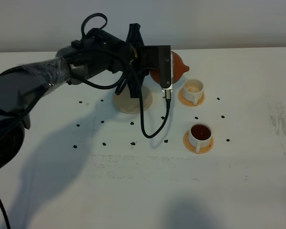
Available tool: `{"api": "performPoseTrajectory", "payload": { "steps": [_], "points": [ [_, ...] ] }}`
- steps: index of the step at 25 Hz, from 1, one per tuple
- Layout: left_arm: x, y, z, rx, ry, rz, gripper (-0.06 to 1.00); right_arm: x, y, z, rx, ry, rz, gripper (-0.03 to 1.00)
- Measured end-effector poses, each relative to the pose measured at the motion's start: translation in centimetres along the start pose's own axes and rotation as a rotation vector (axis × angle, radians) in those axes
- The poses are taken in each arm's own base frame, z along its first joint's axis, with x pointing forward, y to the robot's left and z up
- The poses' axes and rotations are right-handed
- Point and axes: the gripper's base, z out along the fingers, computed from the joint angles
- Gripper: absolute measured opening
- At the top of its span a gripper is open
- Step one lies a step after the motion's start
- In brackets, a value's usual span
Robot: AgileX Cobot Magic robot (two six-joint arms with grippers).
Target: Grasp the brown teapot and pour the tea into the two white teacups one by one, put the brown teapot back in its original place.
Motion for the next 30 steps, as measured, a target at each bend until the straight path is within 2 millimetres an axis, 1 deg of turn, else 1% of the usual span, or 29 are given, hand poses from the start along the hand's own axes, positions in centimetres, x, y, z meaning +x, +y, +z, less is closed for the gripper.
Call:
{"api": "performPoseTrajectory", "payload": {
  "steps": [3,10,21,30],
  "points": [
    [-0.4,0.0,0.1,-0.018,-0.016,0.007,0.08,0.0,0.0,0.0,0.0,0.0,0.0,0.51],
    [-0.5,0.1,0.3,-0.046,-0.018,0.051,0.08,0.0,0.0,0.0,0.0,0.0,0.0,0.51],
    [-0.1,-1.2,2.1,-0.048,-0.02,0.087,0.08,0.0,0.0,0.0,0.0,0.0,0.0,0.51],
    [-0.3,-1.1,2.2,-0.08,-0.027,0.148,0.08,0.0,0.0,0.0,0.0,0.0,0.0,0.51]
  ]
}}
